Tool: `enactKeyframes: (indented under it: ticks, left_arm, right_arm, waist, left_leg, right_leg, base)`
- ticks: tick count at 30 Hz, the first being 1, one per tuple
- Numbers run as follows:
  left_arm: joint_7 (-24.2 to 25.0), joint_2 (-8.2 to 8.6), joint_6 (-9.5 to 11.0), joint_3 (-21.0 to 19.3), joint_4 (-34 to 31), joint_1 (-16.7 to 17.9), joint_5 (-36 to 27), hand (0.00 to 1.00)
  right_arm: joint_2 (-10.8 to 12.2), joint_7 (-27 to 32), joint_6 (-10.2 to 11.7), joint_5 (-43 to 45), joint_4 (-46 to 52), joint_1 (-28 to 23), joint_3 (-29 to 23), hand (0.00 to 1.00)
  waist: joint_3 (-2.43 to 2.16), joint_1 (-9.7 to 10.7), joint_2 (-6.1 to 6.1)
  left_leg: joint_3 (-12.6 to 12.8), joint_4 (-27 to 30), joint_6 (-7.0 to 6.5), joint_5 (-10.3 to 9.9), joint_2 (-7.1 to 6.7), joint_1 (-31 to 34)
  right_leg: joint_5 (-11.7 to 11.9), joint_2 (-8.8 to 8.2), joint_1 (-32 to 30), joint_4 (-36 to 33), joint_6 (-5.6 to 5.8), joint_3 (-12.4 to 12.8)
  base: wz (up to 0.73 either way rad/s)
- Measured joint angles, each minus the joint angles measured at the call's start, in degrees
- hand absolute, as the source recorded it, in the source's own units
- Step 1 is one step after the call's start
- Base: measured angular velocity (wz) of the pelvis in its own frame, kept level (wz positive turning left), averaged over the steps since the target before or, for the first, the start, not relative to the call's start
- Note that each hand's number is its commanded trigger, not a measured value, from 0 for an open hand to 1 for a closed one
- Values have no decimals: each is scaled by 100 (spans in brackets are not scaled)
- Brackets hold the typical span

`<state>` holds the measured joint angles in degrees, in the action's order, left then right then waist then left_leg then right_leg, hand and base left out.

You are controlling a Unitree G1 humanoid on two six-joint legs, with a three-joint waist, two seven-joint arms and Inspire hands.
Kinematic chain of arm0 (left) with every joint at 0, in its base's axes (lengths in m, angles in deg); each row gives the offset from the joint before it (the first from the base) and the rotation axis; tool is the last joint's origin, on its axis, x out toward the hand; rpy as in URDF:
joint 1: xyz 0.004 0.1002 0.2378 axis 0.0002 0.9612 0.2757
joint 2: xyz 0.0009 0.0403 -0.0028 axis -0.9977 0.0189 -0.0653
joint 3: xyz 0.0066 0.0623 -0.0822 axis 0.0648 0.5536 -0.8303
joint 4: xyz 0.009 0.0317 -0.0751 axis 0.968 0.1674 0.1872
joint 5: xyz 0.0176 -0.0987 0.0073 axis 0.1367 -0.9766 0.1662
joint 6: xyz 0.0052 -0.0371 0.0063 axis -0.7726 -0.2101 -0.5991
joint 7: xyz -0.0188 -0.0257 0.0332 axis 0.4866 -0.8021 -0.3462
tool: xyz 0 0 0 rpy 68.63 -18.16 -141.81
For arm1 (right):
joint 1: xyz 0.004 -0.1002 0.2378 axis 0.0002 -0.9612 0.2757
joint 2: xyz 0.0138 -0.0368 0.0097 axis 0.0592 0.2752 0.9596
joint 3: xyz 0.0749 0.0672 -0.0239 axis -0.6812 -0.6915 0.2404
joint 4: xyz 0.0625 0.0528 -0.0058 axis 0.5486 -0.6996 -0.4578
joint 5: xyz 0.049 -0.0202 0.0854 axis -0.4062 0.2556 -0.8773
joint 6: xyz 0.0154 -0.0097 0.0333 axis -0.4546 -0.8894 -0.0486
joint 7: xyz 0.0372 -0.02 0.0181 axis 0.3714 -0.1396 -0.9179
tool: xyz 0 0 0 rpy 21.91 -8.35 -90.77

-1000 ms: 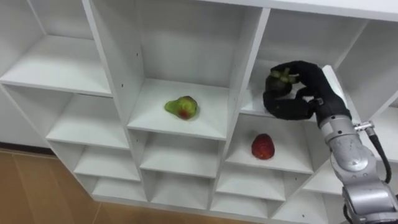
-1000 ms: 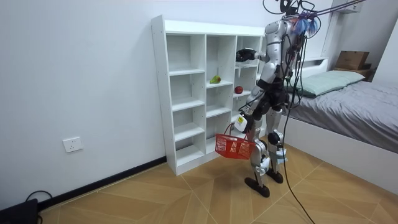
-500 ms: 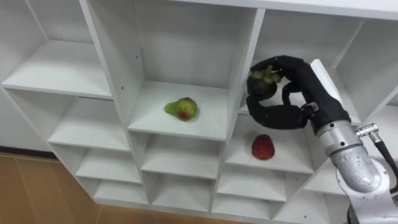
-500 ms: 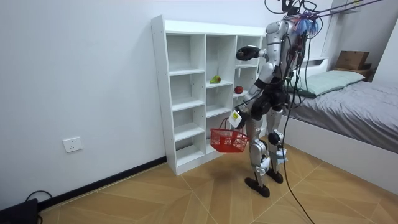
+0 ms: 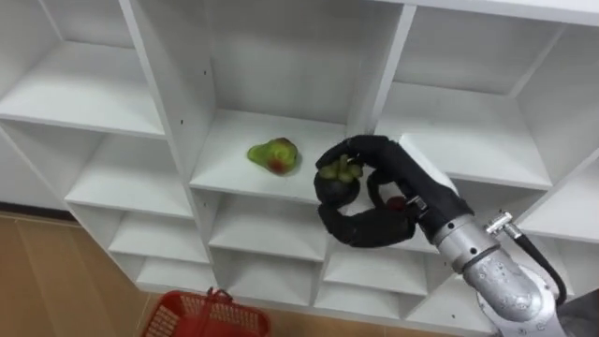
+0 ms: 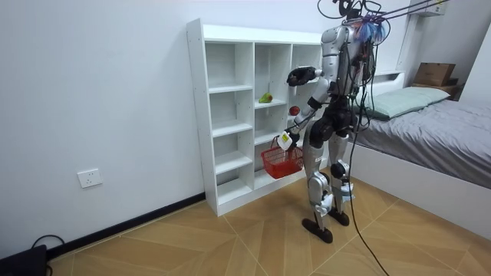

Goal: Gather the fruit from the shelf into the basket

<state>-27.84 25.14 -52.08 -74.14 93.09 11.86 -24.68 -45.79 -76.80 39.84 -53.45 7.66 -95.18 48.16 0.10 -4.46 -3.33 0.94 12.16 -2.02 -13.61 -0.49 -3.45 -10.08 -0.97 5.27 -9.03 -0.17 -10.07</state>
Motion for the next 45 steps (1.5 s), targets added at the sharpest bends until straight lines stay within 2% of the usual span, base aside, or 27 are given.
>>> enactKeyframes:
  ticks: [3,6,11,17,22,26,28,32,35,36,38,41,45]
  left_arm:
    - [2,89,0,3,-33,-115,1,100]
    - [14,78,0,114,-114,-177,-1,100]
    - [138,94,0,281,-217,-303,2,100]
    - [144,102,1,305,-528,-395,-6,100]
    - [154,113,7,402,-798,-524,7,100]
    - [271,133,137,434,-848,-637,-1,100]
    - [269,129,185,529,-846,-661,-4,100]
    - [283,122,224,635,-846,-709,-6,100]
    - [388,64,241,745,-846,-761,-124,100]
    - [448,53,256,810,-846,-804,-125,100]
    - [589,61,271,879,-846,-820,-129,100]
    - [790,43,272,989,-846,-815,-172,100]
    - [1033,50,272,1026,-857,-819,-171,100]
  right_arm:
    - [15,-116,-35,3,-81,-56,164,100]
    - [142,-189,-46,2,-490,-51,353,100]
    - [159,-246,-154,6,-759,-48,553,100]
    - [252,-195,-154,58,-1439,21,730,100]
    - [312,-107,-152,192,-2513,309,882,100]
    - [343,71,-109,556,-3092,593,878,100]
    - [342,174,-13,583,-3358,645,879,100]
    - [333,278,14,578,-3704,680,891,100]
    - [341,406,38,566,-4118,861,1002,100]
    - [349,429,41,567,-4335,977,1003,100]
    - [341,492,41,567,-4485,995,991,100]
    - [346,515,44,566,-4534,985,1004,100]
    - [350,590,177,557,-4560,988,1001,100]
  waist:
    - [10,-42,3]
    - [11,-43,-11]
    - [21,-72,-44]
    - [19,-78,-111]
    - [37,-88,-81]
    - [45,-62,-61]
    - [50,-54,-50]
    - [95,-71,29]
    - [96,-54,89]
    - [114,-49,130]
    - [88,-51,176]
    - [89,-52,197]
    - [87,-56,198]
  left_leg:
    - [31,-7,0,0,16,19]
    - [23,-5,-1,1,27,18]
    - [31,67,-1,1,32,190]
    - [-4,145,0,1,47,437]
    - [-31,281,3,3,51,754]
    - [-114,364,13,55,-3,985]
    - [-134,359,10,64,-15,997]
    - [-136,359,4,68,-19,1027]
    - [-138,397,2,69,-15,1105]
    - [-146,448,1,68,-15,1179]
    - [-169,462,-14,80,-14,1264]
    - [-203,461,-16,89,-15,1302]
    - [-234,462,-15,90,-16,1321]
  right_leg:
    - [1,-5,-37,-2,1,32]
    - [0,3,-42,-9,1,23]
    - [2,1,-197,-90,-1,-28]
    - [15,2,-405,-180,-21,-97]
    - [29,2,-685,-266,-39,-119]
    - [36,-20,-940,-316,-50,-144]
    - [35,-32,-937,-314,-49,-183]
    - [34,-58,-957,-314,-48,-239]
    - [34,-68,-1008,-326,-48,-280]
    - [34,-75,-1062,-352,-48,-298]
    - [34,-92,-1137,-373,-48,-338]
    - [34,-99,-1156,-375,-48,-387]
    - [34,-99,-1160,-376,-47,-424]
  base:
    - [-7]
    - [0]
    - [1]
    - [5]
    - [2]
    - [4]
    - [11]
    - [1]
    - [4]
    - [9]
    - [11]
    - [8]
    - [4]
